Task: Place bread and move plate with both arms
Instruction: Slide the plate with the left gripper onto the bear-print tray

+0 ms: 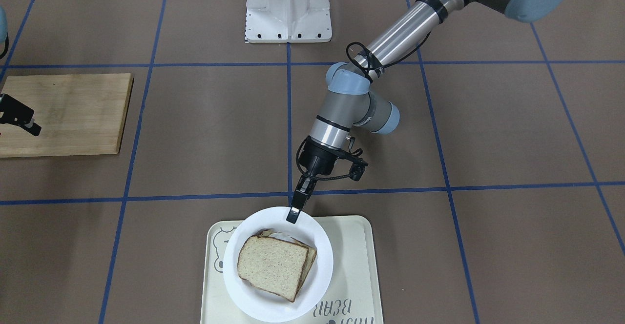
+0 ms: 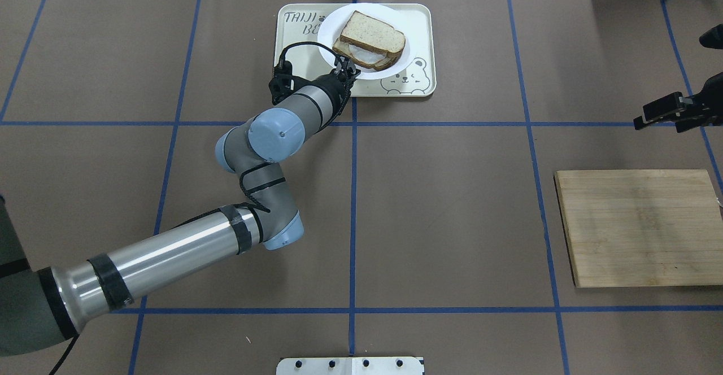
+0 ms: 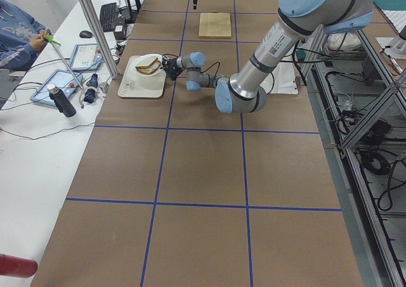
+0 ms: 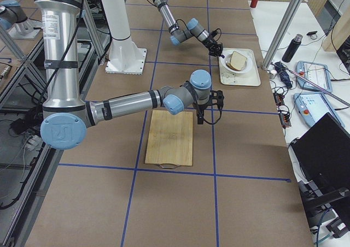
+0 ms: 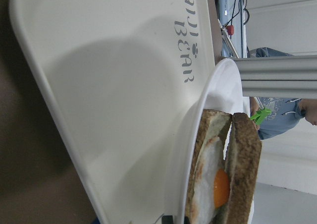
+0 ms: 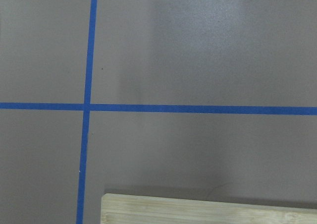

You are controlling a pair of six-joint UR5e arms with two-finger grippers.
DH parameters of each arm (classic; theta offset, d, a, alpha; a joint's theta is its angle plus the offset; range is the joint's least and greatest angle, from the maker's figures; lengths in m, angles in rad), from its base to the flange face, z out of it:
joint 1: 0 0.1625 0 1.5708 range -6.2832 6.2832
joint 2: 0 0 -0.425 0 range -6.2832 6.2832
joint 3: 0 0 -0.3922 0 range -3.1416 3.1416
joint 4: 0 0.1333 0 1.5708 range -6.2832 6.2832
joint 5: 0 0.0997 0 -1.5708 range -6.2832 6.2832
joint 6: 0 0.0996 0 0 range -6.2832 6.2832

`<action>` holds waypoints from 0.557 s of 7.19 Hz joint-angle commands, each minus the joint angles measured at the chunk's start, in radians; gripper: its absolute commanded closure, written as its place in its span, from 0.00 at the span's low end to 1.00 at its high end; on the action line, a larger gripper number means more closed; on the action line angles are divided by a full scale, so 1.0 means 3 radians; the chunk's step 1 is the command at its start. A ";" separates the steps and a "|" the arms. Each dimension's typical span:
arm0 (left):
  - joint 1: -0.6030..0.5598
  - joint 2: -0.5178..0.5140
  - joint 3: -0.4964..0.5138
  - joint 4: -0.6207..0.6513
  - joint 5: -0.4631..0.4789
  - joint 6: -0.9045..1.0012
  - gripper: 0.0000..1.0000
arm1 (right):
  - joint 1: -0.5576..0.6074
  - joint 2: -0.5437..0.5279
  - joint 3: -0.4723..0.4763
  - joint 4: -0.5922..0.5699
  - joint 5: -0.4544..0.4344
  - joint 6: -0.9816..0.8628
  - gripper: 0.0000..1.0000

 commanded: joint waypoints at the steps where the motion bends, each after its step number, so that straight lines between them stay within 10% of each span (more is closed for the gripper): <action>1: 0.0007 -0.0296 0.0345 0.0005 0.0001 -0.0020 1.00 | 0.0000 -0.0032 0.0004 0.0006 0.0004 0.0000 0.00; 3: 0.0058 -0.0369 0.0530 0.0005 0.0011 -0.0020 1.00 | -0.0005 -0.0043 -0.0021 0.0006 0.0004 0.0000 0.00; 4: 0.0063 -0.0384 0.0531 0.0005 0.0001 -0.0020 0.78 | 0.0000 -0.0043 -0.0026 0.0006 0.0009 0.0000 0.00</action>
